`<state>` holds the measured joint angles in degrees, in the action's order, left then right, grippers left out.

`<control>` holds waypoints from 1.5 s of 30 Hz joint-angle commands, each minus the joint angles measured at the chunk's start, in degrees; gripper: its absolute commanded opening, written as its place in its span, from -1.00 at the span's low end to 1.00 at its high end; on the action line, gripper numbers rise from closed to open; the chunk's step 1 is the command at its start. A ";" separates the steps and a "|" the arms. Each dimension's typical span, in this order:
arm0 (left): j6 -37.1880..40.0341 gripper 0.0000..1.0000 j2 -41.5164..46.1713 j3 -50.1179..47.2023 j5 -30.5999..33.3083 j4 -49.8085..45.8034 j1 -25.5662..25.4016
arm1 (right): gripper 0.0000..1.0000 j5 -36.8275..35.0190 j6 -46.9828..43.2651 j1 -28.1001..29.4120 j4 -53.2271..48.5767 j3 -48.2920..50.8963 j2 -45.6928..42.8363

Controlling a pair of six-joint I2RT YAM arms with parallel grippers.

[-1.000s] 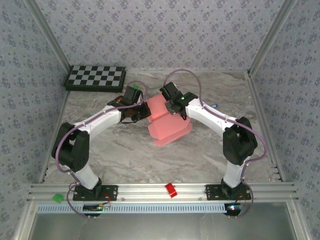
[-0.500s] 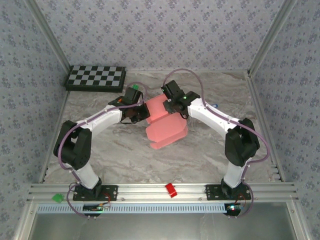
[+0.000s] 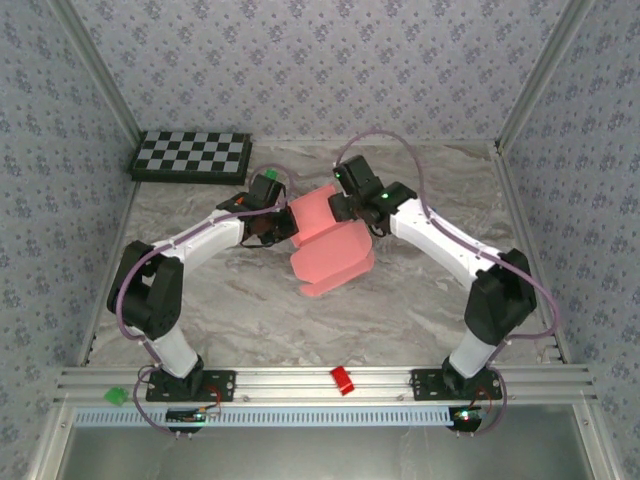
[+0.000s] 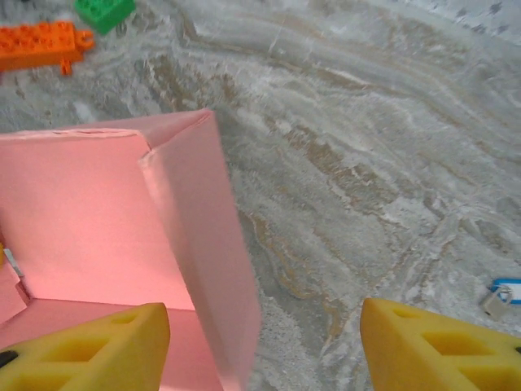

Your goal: Fold the paper box

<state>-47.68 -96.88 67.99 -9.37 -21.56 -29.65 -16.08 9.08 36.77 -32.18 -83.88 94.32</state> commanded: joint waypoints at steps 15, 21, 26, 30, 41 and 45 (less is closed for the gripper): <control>-28.50 -1.00 6.80 -1.69 11.23 4.86 -1.29 | 0.32 29.10 13.40 -16.71 9.49 19.43 -23.87; -36.66 -1.00 6.78 2.15 13.35 -2.78 -2.42 | 0.25 36.40 20.07 -17.56 19.12 30.03 -29.15; -41.12 -1.00 7.42 2.02 13.16 -3.73 -3.49 | 0.12 39.45 25.68 -16.74 26.38 35.93 -29.29; -42.81 -1.00 7.49 1.93 12.89 -4.28 -4.02 | 0.08 38.80 28.28 -14.73 31.54 38.58 -28.86; -45.30 -1.00 7.23 0.31 14.32 -5.51 -4.54 | 0.03 34.54 27.48 -12.96 29.91 38.56 -28.79; -45.90 -1.00 7.20 -0.56 14.90 -5.47 -4.54 | 0.00 32.45 27.43 -12.62 30.06 39.29 -30.54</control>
<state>-89.86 -91.20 68.20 3.95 -25.50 -33.89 18.70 35.86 23.79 -2.52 -45.32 65.71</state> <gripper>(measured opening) 0.083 0.502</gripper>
